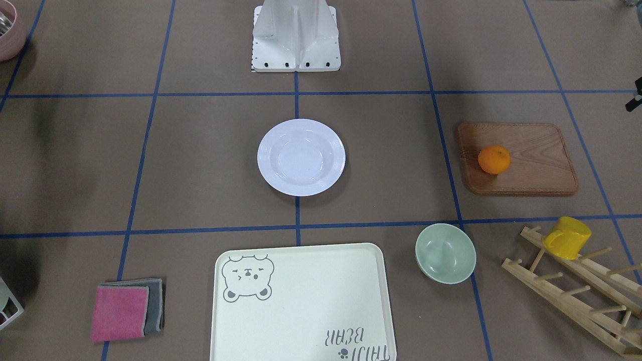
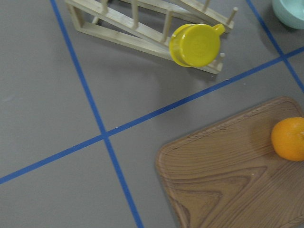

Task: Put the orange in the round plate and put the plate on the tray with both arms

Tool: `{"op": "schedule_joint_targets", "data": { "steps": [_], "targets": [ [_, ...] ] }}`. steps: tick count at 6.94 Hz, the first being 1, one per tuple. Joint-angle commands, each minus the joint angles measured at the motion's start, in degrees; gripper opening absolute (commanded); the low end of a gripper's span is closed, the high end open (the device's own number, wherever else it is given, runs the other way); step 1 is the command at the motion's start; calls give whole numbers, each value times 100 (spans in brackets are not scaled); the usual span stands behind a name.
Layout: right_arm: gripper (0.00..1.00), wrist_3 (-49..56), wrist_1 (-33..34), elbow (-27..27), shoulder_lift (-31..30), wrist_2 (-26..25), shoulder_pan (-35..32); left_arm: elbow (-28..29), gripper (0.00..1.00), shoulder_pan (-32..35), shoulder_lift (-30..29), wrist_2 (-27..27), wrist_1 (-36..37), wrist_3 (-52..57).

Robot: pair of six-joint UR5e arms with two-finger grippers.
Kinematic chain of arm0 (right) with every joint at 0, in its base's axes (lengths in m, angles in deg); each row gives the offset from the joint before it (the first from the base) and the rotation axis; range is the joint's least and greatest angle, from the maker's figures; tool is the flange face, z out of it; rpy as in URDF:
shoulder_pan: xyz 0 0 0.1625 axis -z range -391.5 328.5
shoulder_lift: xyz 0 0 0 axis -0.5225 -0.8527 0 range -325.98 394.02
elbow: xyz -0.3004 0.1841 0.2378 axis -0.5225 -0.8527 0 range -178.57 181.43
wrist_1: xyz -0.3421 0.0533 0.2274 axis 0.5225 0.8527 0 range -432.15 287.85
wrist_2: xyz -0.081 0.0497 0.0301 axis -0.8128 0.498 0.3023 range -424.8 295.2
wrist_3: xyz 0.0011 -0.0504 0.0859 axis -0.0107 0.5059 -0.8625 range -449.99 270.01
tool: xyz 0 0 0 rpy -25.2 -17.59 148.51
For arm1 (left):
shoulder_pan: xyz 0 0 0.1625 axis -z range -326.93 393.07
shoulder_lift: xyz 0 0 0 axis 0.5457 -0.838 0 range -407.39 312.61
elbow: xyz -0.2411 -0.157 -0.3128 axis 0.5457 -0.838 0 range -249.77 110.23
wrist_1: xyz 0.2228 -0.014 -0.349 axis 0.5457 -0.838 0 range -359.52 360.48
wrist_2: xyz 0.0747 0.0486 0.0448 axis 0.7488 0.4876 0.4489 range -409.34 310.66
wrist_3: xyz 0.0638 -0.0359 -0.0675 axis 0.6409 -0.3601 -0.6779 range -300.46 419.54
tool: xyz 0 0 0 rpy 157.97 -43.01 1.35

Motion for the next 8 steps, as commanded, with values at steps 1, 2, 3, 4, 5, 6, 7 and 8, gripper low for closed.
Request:
{"op": "schedule_joint_targets", "data": {
  "steps": [1, 2, 3, 4, 5, 6, 7, 8],
  "targets": [
    [100, -558, -227, 44, 1, -84, 288, 21, 99, -1356, -11, 969, -1224, -2249],
    [100, -558, -227, 53, -26, -93, 288, 21, 99, -2042, -54, 1473, -1640, -3095],
    [100, -558, -227, 62, -26, -93, 288, 12, 99, -2528, -194, 1808, -1757, -3634],
    [100, -558, -227, 62, -26, -93, 288, 12, 99, -2907, -404, 2186, -1758, -4083],
    [100, -558, -227, 62, -35, -110, 279, 21, 99, -3050, -546, 2268, -1741, -4236],
    [100, -558, -227, 62, -35, -145, 279, 38, 99, -3225, -599, 2295, -1732, -4385],
    [100, -558, -227, 62, -35, -146, 288, 73, 99, -3410, -652, 2556, -1723, -4439],
    [100, -558, -227, 62, -35, -146, 288, 187, 99, -3577, -670, 2767, -1723, -4500]
  ]
}}
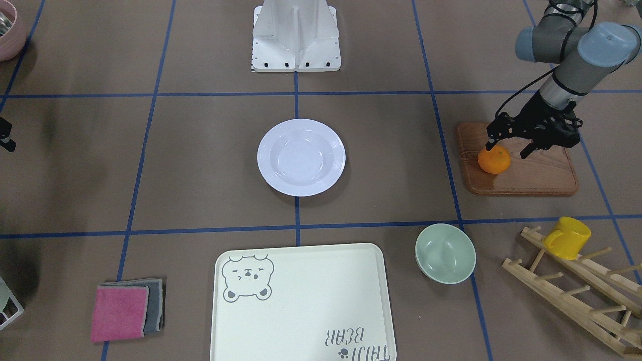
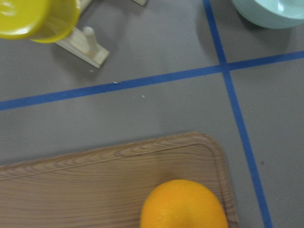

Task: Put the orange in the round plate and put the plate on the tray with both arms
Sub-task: 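Reach the left gripper down to the orange on the cutting board and grasp it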

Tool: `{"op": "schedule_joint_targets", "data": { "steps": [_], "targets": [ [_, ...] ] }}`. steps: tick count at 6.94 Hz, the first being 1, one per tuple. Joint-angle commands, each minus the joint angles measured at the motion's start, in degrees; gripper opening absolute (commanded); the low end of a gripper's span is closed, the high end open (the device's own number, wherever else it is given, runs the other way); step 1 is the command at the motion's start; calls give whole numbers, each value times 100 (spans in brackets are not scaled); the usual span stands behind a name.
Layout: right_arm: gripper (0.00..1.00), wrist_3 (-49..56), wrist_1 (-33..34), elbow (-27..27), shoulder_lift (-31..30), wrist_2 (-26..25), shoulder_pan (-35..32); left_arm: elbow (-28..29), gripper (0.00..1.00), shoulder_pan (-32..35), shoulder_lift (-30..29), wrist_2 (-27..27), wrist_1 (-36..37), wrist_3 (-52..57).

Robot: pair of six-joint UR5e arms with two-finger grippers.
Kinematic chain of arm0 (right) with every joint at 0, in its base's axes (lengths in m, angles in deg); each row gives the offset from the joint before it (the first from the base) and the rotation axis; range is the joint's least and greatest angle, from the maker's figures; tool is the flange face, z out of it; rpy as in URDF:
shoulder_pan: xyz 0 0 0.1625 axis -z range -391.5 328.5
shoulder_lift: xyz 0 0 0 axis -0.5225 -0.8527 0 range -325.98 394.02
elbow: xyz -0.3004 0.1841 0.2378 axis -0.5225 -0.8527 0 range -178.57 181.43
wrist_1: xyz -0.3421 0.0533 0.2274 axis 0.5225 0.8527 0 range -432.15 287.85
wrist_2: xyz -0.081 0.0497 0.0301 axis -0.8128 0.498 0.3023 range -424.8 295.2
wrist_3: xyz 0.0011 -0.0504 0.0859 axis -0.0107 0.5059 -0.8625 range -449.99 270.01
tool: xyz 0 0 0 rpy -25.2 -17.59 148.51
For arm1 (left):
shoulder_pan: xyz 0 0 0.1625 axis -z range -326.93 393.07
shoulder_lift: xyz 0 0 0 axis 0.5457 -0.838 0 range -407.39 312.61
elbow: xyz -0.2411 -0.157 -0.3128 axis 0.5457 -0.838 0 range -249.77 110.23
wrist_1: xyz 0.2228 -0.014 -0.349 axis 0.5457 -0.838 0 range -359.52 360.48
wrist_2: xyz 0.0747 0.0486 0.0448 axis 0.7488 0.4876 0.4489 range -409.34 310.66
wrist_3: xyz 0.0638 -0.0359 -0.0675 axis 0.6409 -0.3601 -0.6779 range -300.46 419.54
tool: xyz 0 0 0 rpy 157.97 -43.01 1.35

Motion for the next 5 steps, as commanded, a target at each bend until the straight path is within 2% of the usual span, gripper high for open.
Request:
{"op": "schedule_joint_targets", "data": {
  "steps": [1, 3, 4, 5],
  "targets": [
    [100, 0, 0, 0, -1, -5, 4, 211, 99, -278, -92, 301, 4, -93],
    [100, 0, 0, -8, -1, -14, -5, 378, 99, -470, -101, 616, 4, -102],
    [100, 0, 0, 0, 8, -14, 4, 353, 87, -471, -101, 617, -13, -111],
    [100, 0, 0, 0, 8, -14, -5, 335, 7, -471, -110, 609, -5, -111]
  ]
}}
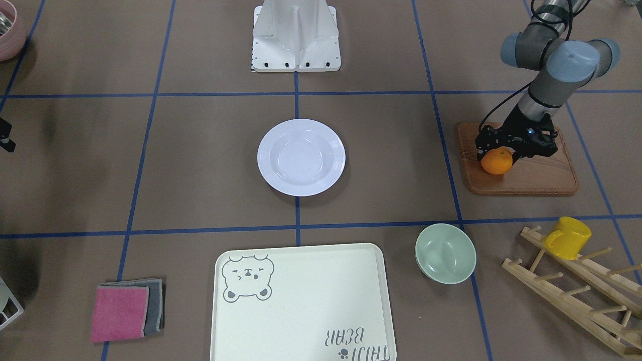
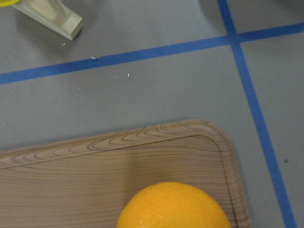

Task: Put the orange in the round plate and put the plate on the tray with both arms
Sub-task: 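Reach the left gripper down to the orange on the cutting board and grasp it, then carry the orange with the left gripper onto the plate while the right arm moves in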

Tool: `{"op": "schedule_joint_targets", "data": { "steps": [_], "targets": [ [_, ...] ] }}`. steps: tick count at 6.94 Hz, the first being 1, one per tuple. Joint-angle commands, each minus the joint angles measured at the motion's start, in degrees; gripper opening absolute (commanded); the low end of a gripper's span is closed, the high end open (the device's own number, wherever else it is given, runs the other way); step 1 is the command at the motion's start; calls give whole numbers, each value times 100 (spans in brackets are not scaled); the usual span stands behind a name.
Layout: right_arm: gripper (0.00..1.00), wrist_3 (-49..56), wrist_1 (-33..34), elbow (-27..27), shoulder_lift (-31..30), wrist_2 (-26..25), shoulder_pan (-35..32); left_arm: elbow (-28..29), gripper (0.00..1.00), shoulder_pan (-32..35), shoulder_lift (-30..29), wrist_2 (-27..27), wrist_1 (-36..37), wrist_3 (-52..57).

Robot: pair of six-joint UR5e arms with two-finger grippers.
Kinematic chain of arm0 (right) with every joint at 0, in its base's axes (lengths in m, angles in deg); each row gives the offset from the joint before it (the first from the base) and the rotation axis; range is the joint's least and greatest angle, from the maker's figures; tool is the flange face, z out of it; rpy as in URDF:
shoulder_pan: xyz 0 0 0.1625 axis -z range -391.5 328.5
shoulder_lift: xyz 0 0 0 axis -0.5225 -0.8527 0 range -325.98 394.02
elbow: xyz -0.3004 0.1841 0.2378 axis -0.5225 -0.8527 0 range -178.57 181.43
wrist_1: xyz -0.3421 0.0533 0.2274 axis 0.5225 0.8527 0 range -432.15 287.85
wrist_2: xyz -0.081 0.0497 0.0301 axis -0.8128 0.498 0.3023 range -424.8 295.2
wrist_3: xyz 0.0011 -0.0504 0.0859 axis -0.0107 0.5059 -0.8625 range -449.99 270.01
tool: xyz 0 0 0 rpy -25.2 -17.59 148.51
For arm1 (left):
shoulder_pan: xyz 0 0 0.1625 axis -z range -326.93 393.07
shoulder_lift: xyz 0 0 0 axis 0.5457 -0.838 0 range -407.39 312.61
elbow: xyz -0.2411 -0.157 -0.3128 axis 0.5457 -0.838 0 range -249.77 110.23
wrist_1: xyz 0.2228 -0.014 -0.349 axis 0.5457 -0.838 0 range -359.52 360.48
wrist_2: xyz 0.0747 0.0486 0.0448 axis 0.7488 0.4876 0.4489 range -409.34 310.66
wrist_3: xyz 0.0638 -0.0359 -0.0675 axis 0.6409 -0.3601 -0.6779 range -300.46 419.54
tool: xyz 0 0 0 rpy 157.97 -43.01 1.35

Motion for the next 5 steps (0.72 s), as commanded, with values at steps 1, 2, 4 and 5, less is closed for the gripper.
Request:
{"op": "schedule_joint_targets", "data": {
  "steps": [1, 2, 4, 5],
  "targets": [
    [100, 0, 0, 13, 4, 8, -5, -219, 0, 3, -17, -22, 9, -21],
    [100, 0, -17, 30, 30, 17, 4, -674, 0, -5, -113, -48, 445, -196],
    [100, -17, -960, -31, -5, 17, 161, -889, 0, -388, -1905, 30, 2574, -1212],
    [100, -296, -1176, -22, 21, 61, 327, -828, 0, -914, -2881, 370, 3542, -1765]
  ]
}}
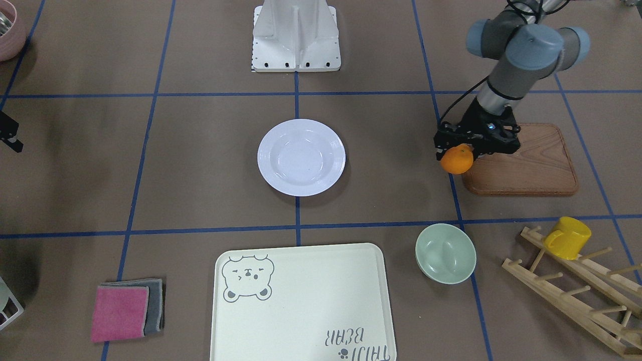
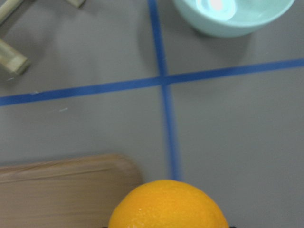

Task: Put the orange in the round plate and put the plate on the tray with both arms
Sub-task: 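Carry the orange with the left gripper onto the plate while the right arm moves in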

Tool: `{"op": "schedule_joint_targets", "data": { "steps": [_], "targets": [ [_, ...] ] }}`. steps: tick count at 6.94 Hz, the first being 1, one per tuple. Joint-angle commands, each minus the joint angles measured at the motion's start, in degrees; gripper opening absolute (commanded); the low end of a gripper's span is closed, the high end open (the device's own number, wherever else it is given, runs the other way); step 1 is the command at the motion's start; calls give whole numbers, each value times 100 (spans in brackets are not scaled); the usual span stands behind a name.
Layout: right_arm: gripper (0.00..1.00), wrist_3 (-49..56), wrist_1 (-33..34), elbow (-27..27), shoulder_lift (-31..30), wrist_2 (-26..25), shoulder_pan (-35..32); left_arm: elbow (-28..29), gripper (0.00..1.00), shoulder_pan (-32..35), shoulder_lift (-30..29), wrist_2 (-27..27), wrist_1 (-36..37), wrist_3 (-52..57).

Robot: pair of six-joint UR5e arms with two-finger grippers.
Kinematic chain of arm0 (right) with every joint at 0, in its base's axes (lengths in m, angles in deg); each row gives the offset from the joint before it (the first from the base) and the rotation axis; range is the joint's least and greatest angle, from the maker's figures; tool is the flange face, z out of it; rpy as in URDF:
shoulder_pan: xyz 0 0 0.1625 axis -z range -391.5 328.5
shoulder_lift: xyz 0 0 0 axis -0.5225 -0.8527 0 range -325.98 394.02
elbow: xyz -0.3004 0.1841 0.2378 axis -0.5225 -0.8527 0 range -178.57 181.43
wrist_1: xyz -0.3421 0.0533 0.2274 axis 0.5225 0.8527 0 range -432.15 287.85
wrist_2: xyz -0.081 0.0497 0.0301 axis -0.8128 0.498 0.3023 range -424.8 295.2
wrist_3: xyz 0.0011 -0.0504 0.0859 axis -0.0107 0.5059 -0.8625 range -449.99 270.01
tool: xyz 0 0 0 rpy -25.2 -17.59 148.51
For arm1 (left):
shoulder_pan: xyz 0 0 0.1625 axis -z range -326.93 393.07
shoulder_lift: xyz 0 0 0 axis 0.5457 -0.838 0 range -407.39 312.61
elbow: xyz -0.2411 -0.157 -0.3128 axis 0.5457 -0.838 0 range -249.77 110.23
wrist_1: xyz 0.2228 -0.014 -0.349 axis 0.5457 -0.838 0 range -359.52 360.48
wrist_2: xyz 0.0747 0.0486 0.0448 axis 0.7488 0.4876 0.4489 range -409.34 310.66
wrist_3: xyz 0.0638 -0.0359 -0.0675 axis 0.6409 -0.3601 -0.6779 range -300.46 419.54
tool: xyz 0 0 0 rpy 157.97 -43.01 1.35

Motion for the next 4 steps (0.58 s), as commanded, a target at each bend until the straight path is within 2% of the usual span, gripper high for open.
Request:
{"op": "schedule_joint_targets", "data": {
  "steps": [1, 3, 4],
  "targets": [
    [100, -612, -661, -22, 65, 42, 327, 279, 0, -725, -1969, 441, 1757, -986],
    [100, -1185, -1163, -65, 118, 7, 661, 1104, 0, -963, -2747, 521, 1771, -1472],
    [100, -1405, -1165, -66, 266, -10, 776, 1334, 0, -1295, -2846, 1009, 1719, -1499]
  ]
}}
